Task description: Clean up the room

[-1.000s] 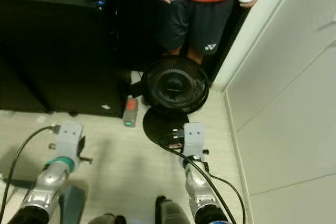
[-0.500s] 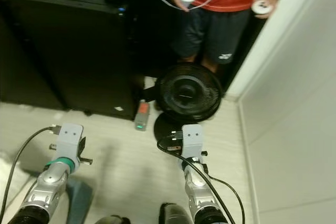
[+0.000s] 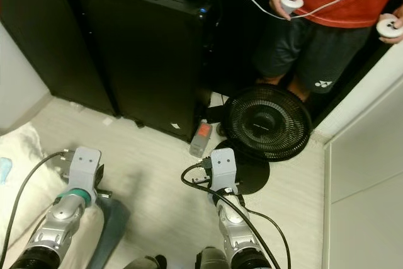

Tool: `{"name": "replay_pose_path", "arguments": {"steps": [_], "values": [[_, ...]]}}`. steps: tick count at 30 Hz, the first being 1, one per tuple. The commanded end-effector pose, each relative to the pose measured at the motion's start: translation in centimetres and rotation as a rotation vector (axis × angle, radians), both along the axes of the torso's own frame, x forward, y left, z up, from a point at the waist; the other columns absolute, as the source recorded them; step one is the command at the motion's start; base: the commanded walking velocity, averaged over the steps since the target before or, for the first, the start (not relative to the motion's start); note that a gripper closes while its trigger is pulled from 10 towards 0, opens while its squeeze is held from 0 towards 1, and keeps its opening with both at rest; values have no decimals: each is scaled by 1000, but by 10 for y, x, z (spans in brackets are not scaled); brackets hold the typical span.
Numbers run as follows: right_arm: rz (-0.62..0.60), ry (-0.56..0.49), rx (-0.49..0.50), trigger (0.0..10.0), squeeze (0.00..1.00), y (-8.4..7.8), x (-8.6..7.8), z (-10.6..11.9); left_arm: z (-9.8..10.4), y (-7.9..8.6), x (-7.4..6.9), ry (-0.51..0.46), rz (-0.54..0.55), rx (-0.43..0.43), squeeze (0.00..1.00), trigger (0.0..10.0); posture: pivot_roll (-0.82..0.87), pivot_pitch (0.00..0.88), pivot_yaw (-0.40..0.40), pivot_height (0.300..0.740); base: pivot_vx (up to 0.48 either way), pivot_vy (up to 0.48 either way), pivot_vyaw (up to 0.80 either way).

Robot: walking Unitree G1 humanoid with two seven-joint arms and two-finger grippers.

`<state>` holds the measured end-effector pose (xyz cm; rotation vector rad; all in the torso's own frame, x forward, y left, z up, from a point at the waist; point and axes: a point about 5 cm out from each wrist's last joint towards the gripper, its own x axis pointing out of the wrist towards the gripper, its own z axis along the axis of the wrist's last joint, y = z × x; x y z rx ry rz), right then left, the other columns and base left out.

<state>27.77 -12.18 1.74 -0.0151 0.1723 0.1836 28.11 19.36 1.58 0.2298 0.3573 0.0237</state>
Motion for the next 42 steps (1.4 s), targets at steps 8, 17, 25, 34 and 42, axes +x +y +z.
{"name": "replay_pose_path", "arguments": {"steps": [8, 17, 25, 34, 42], "values": [[15, 21, 11, 10000, 0, 1, -5, -5, -6, -2, -4, 30, -5, -3, 0, 10000, -77, 60, 14, 740, 0, 0, 586], [13, 30, -40, 10000, 0, -2, -7, -7, -6, -2, -3, 29, -8, -4, 0, 10000, -77, 60, 13, 740, 0, 0, 699], [18, 33, -32, 10000, 0, -1, -7, -7, -5, -3, -3, 28, -8, -6, 0, 10000, -77, 66, 13, 740, 0, 0, 781], [18, 22, -25, 10000, 0, -1, -7, -6, -6, -3, -3, 28, -6, -9, 0, 10000, -79, 67, 14, 740, 0, 0, 753], [3, 16, -1, 10000, 0, 0, -6, -5, -6, -2, -4, 29, 3, -17, 0, 10000, -77, 68, 12, 740, 0, 0, 0]]}}
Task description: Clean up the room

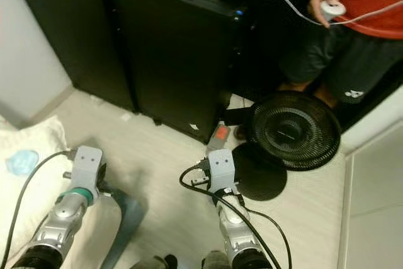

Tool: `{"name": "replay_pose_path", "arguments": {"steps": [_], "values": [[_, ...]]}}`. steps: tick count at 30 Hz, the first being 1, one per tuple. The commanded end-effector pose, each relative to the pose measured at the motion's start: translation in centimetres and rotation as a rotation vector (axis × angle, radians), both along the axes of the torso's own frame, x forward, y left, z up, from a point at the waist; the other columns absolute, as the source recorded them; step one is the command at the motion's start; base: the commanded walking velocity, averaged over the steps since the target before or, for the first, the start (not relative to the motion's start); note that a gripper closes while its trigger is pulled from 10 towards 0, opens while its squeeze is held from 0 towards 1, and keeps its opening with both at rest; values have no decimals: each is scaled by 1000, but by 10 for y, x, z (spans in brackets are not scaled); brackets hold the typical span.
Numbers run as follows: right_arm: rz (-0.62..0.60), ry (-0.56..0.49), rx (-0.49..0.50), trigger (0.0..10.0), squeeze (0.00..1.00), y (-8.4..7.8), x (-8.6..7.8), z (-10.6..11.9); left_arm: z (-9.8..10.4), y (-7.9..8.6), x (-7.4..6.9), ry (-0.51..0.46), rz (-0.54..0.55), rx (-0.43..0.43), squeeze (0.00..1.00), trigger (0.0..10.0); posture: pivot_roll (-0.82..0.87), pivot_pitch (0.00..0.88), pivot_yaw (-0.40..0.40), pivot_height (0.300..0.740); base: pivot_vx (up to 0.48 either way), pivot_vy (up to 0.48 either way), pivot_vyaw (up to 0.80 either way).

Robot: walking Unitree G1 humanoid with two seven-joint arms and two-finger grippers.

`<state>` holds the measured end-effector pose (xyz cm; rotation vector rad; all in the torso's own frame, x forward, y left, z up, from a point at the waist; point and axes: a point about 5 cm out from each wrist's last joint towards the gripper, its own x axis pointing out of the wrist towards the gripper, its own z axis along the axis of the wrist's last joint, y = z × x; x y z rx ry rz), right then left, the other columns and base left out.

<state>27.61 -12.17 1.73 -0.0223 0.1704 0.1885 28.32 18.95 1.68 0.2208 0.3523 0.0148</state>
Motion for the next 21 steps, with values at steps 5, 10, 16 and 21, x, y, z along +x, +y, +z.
{"name": "replay_pose_path", "arguments": {"steps": [5, 10, 16, 21], "values": [[-15, 37, 30, 10000, 0, -1, -5, -6, -7, 2, -6, 34, 16, -14, 0, 10000, -76, 68, 12, 740, 0, 0, -553], [-15, 40, 30, 10000, 0, -1, -4, -6, -7, 2, -6, 34, 16, -13, 0, 10000, -76, 67, 12, 740, 0, 0, -800], [-11, 35, 24, 10000, 0, -1, -4, -6, -7, 1, -5, 33, 14, -14, 0, 10000, -77, 67, 12, 740, 0, 0, -749], [-10, 30, 19, 10000, 0, -1, -4, -5, -7, 1, -5, 36, 17, -14, 0, 10000, -76, 68, 12, 740, 0, 0, -198]]}}
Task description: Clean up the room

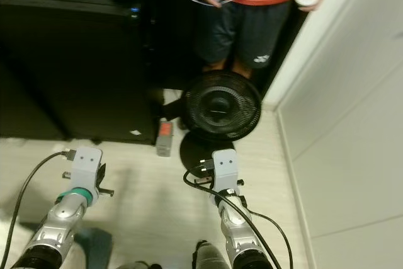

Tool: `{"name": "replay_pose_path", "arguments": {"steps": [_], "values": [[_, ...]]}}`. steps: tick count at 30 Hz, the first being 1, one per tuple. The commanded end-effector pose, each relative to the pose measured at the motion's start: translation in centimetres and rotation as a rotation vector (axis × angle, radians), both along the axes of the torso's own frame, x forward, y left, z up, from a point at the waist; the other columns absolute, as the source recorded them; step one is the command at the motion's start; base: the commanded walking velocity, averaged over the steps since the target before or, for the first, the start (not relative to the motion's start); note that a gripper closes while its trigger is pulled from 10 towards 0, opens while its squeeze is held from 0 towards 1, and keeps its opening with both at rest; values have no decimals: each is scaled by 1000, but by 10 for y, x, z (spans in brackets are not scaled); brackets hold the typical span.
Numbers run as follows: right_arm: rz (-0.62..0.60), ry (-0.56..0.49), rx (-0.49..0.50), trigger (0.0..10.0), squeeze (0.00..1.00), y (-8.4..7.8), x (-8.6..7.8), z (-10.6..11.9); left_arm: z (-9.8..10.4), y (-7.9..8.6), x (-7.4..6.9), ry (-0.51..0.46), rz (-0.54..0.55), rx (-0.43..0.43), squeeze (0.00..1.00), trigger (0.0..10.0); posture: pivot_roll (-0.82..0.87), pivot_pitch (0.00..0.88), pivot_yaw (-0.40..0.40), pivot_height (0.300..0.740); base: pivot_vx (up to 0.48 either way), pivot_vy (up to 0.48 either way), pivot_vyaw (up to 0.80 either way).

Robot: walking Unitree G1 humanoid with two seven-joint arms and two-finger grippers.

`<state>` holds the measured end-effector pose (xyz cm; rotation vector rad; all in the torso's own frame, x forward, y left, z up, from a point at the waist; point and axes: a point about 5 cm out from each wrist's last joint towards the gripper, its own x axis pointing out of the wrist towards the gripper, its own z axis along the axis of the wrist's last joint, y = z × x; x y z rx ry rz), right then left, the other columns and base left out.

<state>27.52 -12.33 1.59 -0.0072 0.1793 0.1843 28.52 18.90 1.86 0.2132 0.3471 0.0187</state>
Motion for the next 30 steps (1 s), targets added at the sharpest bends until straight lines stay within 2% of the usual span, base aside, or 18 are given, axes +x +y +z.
{"name": "replay_pose_path", "arguments": {"steps": [1, 7, 18, 30], "values": [[-4, 20, 5, 10000, 0, 1, -3, -4, -9, 2, -7, 43, 14, -7, 0, 10000, -76, 68, 12, 740, 0, 0, 0], [-2, 22, 4, 10000, 0, 1, -4, -4, -10, 3, -8, 57, 32, -11, 0, 10000, -74, 68, 11, 740, 0, 41, 0], [0, 23, 4, 10000, 0, 1, -4, -4, -10, 4, -8, 58, 38, -12, 0, 10000, -75, 70, 11, 740, 0, 371, 0], [-1, 22, 1, 10000, 0, 0, -4, -4, -8, 3, -6, 44, 19, 21, 0, 10000, -76, 70, 10, 740, 0, -27, 0]]}}
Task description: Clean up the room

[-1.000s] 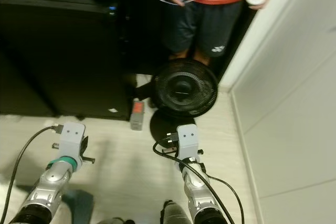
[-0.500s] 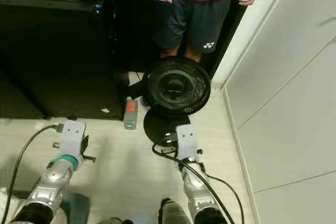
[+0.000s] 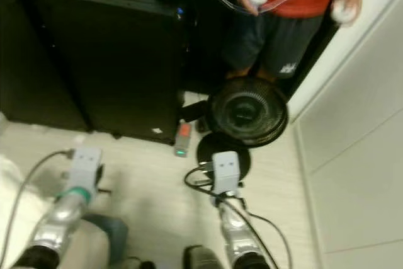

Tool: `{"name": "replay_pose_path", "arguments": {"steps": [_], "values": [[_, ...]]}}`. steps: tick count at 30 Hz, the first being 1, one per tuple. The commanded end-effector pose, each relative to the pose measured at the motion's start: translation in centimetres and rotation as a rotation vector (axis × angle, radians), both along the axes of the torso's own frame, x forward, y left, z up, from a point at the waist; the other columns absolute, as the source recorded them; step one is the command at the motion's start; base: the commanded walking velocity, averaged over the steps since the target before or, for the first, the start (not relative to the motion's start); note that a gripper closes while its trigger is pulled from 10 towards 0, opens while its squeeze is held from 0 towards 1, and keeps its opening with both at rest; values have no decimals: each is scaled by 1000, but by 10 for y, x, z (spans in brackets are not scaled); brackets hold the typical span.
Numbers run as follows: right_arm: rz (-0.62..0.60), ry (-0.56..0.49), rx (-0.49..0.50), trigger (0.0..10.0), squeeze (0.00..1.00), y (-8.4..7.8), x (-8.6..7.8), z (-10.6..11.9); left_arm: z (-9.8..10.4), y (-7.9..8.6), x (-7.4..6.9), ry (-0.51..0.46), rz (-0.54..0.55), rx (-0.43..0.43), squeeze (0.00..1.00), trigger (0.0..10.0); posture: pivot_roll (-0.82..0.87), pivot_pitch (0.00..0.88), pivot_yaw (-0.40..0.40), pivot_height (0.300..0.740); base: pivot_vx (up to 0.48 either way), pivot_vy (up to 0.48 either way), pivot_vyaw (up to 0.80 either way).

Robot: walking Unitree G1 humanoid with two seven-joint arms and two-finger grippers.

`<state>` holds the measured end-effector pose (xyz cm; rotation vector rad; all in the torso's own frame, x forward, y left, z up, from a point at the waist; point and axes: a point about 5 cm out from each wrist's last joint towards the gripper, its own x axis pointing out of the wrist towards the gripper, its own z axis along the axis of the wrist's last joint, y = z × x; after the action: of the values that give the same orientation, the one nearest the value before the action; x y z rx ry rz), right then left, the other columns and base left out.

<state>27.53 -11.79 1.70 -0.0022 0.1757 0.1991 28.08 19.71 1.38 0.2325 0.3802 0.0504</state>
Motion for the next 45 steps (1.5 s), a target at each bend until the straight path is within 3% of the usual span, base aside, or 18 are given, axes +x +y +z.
{"name": "replay_pose_path", "arguments": {"steps": [1, 24, 39, 45], "values": [[-15, 25, -6, 10000, 0, -5, -4, -5, -3, -5, -2, 13, -15, -2, 0, 10000, -78, 67, 12, 740, 0, -409, 0], [-17, 27, -11, 10000, 0, -5, -4, -6, -3, -6, -1, 11, -22, -4, 0, 10000, -79, 68, 15, 740, 0, -416, 0], [-13, 29, -15, 10000, 0, -5, -4, -6, -4, -7, -2, 17, -17, -17, 0, 10000, -77, 70, 13, 740, 0, 0, 0], [-6, 31, -11, 10000, 0, -5, -5, -6, -5, -7, -3, 19, -19, -17, 0, 10000, -77, 70, 13, 740, 0, 0, 746]]}}
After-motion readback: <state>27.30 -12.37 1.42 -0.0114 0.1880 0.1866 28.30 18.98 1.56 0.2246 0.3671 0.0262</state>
